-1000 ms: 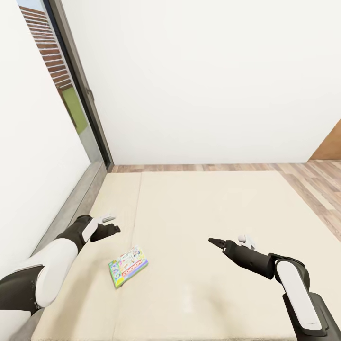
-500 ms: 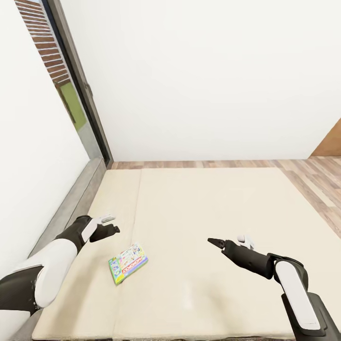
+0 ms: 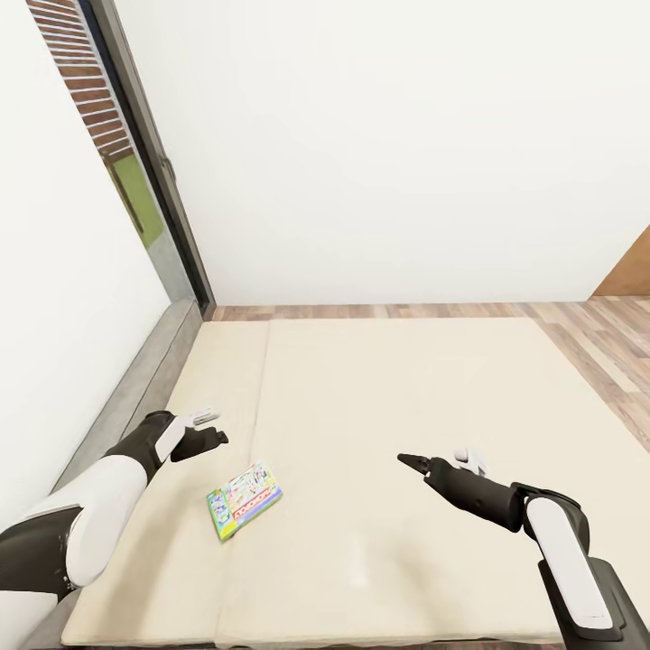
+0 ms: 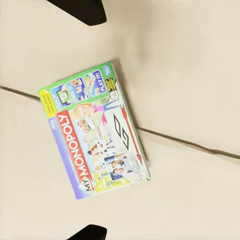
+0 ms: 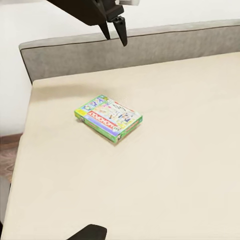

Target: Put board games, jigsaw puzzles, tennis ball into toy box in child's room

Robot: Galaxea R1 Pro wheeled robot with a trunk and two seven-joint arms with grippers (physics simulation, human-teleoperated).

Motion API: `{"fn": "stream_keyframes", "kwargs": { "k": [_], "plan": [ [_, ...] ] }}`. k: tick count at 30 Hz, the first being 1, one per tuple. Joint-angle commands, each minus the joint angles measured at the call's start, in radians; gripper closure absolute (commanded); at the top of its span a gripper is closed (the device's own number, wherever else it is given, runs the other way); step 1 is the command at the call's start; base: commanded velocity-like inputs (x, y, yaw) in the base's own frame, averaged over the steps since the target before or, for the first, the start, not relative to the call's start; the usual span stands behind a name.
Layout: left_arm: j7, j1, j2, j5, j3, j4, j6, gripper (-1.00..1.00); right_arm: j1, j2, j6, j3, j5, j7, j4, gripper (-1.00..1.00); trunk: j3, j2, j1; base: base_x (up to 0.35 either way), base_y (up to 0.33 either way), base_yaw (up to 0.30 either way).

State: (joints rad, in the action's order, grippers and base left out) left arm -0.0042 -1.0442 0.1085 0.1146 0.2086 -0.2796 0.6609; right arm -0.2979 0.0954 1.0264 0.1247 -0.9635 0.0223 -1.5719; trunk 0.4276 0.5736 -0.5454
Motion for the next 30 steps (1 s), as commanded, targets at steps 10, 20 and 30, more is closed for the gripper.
{"fn": "stream_keyframes", "kwargs": {
  "k": [10, 20, 30],
  "plan": [
    [0.001, 0.001, 0.017, 0.007, 0.002, -0.001, 0.003, -1.0, -0.001, -0.007, 0.003, 0.0, -0.003, 0.004, 0.0, -1.0, 0.003, 0.001, 0.0, 0.0, 0.0, 0.0],
    [0.001, 0.004, 0.027, 0.006, 0.002, -0.001, -0.003, -1.0, -0.001, -0.007, 0.005, 0.0, -0.003, 0.007, -0.001, -1.0, 0.016, 0.001, 0.0, 0.0, 0.0, 0.0],
    [0.003, 0.007, 0.038, 0.005, 0.002, -0.001, -0.006, -1.0, -0.001, -0.004, 0.004, 0.0, -0.003, 0.007, 0.0, -1.0, 0.032, 0.001, 0.0, 0.0, 0.0, 0.0]
  ]
}}
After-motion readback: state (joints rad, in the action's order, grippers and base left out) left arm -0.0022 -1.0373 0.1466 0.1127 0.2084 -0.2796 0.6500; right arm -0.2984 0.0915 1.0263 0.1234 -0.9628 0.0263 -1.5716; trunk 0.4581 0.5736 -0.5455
